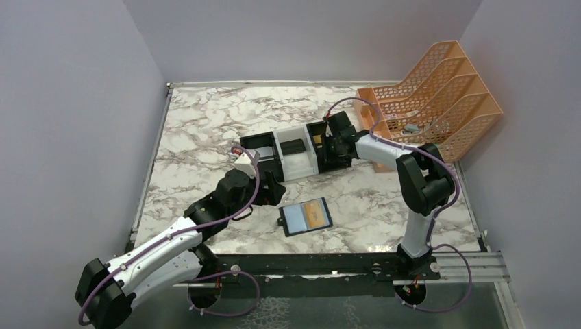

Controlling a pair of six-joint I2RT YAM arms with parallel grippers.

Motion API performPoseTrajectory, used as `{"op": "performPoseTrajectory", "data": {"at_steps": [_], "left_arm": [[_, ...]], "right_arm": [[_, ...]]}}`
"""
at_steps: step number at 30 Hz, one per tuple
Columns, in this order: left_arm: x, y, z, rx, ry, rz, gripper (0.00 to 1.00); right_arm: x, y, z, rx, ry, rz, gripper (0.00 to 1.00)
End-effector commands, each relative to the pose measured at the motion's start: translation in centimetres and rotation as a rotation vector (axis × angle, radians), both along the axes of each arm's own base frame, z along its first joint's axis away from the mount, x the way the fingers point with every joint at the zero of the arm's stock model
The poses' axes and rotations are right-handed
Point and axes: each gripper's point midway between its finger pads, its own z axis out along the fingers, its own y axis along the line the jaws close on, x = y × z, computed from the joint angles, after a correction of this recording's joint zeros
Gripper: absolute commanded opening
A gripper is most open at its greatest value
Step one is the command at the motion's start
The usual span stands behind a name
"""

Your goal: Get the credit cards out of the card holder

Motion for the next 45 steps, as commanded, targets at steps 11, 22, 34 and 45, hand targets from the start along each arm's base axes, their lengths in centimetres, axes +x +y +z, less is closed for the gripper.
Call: {"op": "performPoseTrajectory", "data": {"at_steps": [11,22,34,45], "left_arm": [[-0.1,-2.1,-1.4,-0.033,0.047,-0.079,0.85],[-2.6,-6.7,-2.2,-0.158,0.116,-0.231,0.84],[-3.7,-10.5,-3.8,-0.130,0.134,-0.225,0.75],[-3.8,-12.0,-4.4,-0.204,0.187,-0.222,0.67]], "right_arm": [[-2.4,0.0,3.3,0.005,-0.071,0.003,0.23],[-8.0,0.4,10.3,0.310,-0.220,0.050,0.31],[-17.8,3.2,5.9,0.590,0.073,0.282,0.36],[-19.2,3.5,2.9,0.587,0.204,0.314,0.28]]}}
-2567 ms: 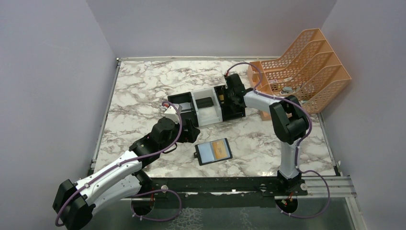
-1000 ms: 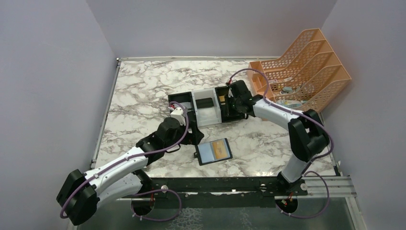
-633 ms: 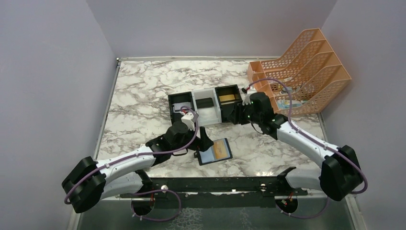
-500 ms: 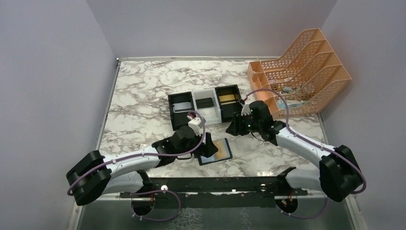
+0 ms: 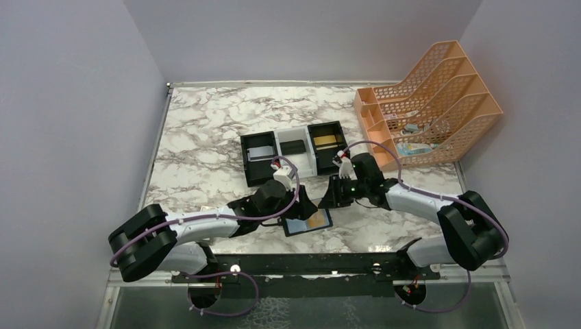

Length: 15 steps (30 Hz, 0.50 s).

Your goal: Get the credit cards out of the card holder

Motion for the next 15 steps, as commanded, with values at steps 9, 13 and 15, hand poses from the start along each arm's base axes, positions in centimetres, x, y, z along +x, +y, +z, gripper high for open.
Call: {"op": "performPoseTrajectory", "data": {"at_steps": [9,13,15], "left_arm": [[0.0,-2.6,-0.3,-0.060,0.037,-0.019,0.63],[0.0,-2.6,-1.2,-0.042,0.054,-0.007,0.60],[0.0,-2.4,-1.7,-0.032,0.062,0.001,0.58]], "right_arm": [[-0.8,0.9,-1.2,0.024,0.053,0.080,0.24],[-0.9,0.5,-2.6,-0.013,0.090,0.059,0.20],[-1.0,0.2,-3.2,-0.031,0.099,0.044,0.18]]}}
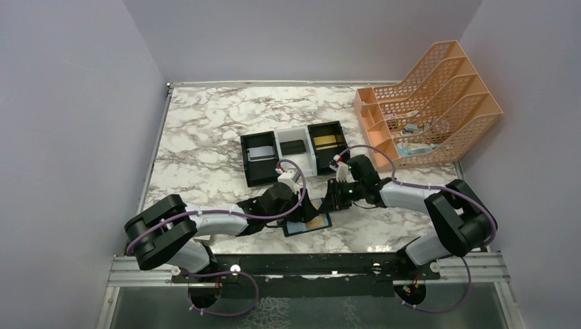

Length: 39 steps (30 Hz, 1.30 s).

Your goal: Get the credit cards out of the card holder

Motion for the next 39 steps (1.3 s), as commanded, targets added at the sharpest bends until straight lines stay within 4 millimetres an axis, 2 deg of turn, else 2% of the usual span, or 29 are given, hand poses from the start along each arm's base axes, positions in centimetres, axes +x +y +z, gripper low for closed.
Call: {"op": "performPoseTrajectory", "data": {"at_steps": [1,8,13,20,32,39], "left_arm": [[0.3,-1.1,0.8,-0.039,-0.008,0.002,0.58],[0.3,-0.7,-0.6,-0.008,0.013,0.019,0.54],[0.2,-0.6,-1.6,0.011,0.032,0.034,0.47],[0.2,-0.1,-1.0,0.001,0.008,0.037,0.48],[-0.3,1.1,-1.9,0.012,0.034,0.068,0.50],[-0.3,1.4,-2.6,0.022,0.057,0.090,0.43]], "right_arm": [[0.2,-0.2,-0.8,-0.026,-0.005,-0.008,0.18],[0.1,-0.8,-1.3,-0.053,-0.009,-0.025,0.18],[-0.2,-1.0,-2.0,-0.068,0.005,-0.029,0.18],[-0.1,-1.5,-3.0,-0.097,-0.004,-0.047,0.18],[0.0,-1.9,-3.5,-0.117,-0.011,-0.060,0.17],[0.1,-1.9,-3.5,-0.119,-0.013,-0.063,0.17]]}}
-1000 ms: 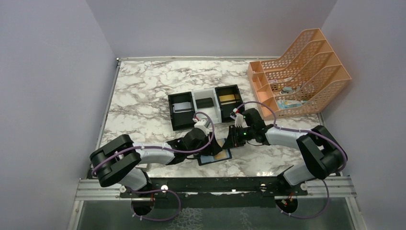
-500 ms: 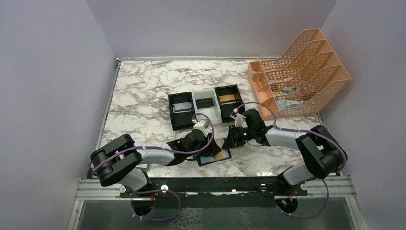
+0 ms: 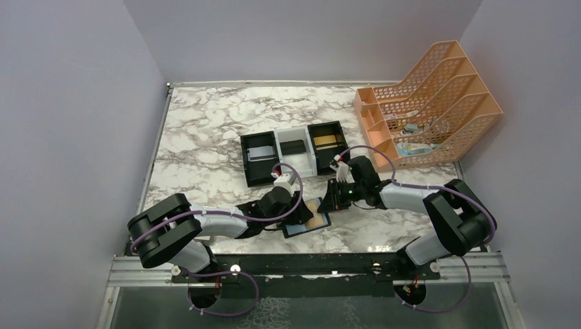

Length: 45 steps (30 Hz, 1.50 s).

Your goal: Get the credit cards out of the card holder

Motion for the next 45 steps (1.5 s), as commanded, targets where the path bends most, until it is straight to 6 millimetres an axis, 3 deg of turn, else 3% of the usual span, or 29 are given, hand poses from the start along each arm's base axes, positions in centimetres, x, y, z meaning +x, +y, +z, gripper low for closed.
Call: {"op": "performPoseTrajectory", "data": {"at_steps": [1,7,13,19,27,39,45], "left_arm": [[0.0,0.6,-0.8,0.015,0.006,0.029,0.42],[-0.1,1.7,-0.6,0.002,0.002,0.074,0.38],[0.2,1.4,-0.9,-0.002,0.015,0.092,0.35],[0.2,1.0,-1.3,-0.019,0.036,0.103,0.25],[0.4,1.7,-1.9,-0.020,0.048,0.153,0.21],[0.6,0.1,-1.5,-0.107,0.046,0.173,0.20],[0.6,0.1,-1.3,-0.110,0.032,0.164,0.11]], "right_arm": [[-0.4,-2.0,-3.1,-0.129,0.017,-0.050,0.17],[-0.4,-2.0,-3.1,-0.129,0.019,-0.048,0.17],[-0.4,-2.0,-3.1,-0.129,0.020,-0.047,0.17],[-0.4,-2.0,-3.1,-0.129,0.019,-0.048,0.17],[-0.4,-2.0,-3.2,-0.129,0.022,-0.047,0.17],[-0.4,-1.9,-3.1,-0.123,0.016,-0.047,0.17],[-0.4,-1.9,-3.1,-0.123,0.017,-0.046,0.17]]}}
